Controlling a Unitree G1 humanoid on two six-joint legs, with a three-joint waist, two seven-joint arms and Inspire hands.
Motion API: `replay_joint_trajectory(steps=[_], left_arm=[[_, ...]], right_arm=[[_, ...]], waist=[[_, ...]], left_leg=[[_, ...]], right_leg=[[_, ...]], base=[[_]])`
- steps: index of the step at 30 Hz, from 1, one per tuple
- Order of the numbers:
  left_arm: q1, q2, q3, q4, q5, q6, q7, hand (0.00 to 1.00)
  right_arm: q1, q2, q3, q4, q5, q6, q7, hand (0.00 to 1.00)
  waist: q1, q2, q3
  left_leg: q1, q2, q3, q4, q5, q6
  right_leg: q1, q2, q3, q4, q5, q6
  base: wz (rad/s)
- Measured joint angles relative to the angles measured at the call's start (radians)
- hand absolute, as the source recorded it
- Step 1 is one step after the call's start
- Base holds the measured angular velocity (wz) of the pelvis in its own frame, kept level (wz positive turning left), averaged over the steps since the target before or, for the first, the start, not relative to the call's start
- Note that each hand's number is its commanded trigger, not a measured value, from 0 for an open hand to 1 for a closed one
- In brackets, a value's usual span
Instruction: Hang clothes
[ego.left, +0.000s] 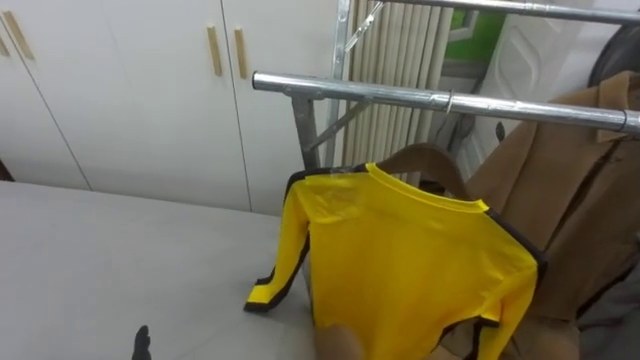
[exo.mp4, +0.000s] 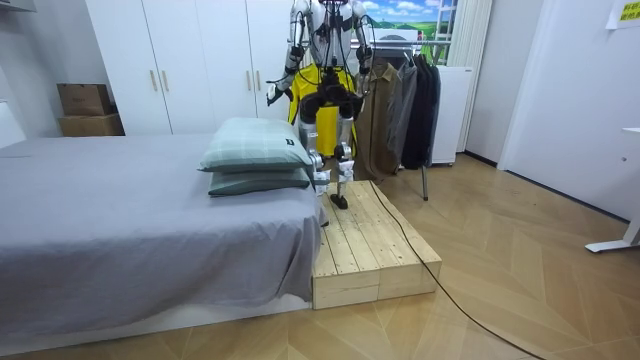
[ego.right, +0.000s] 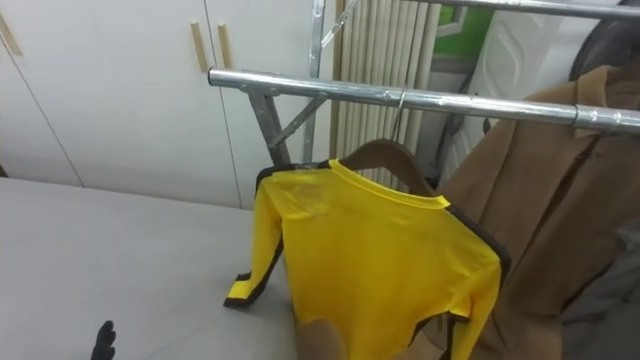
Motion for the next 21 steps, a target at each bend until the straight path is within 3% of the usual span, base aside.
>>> replay_joint_trajectory(steps=[10, 21], left_arm=[[-0.025, -0.003, 0.006, 0.048, 0.001, -0.005, -0.001, 0.0], [-0.044, -0.004, 0.008, 0.049, 0.002, -0.005, -0.001, 0.0]], right_arm=[[-0.027, 0.01, 0.0, 0.103, -0.008, 0.003, 0.022, 0.0], [-0.027, 0.012, -0.02, 0.131, -0.01, 0.01, 0.043, 0.0]], waist=[[0.0, -0.01, 0.0044], [0.0, -0.011, 0.0024]], left_leg=[[-0.005, -0.001, -0.014, 0.001, 0.0, 0.0], [-0.009, 0.0, -0.019, 0.003, 0.0, 0.001]], right_leg=[[0.001, -0.002, -0.005, 0.0, -0.005, 0.001], [-0.001, -0.003, -0.011, -0.001, -0.005, 0.001]], base=[[0.03], [0.0]])
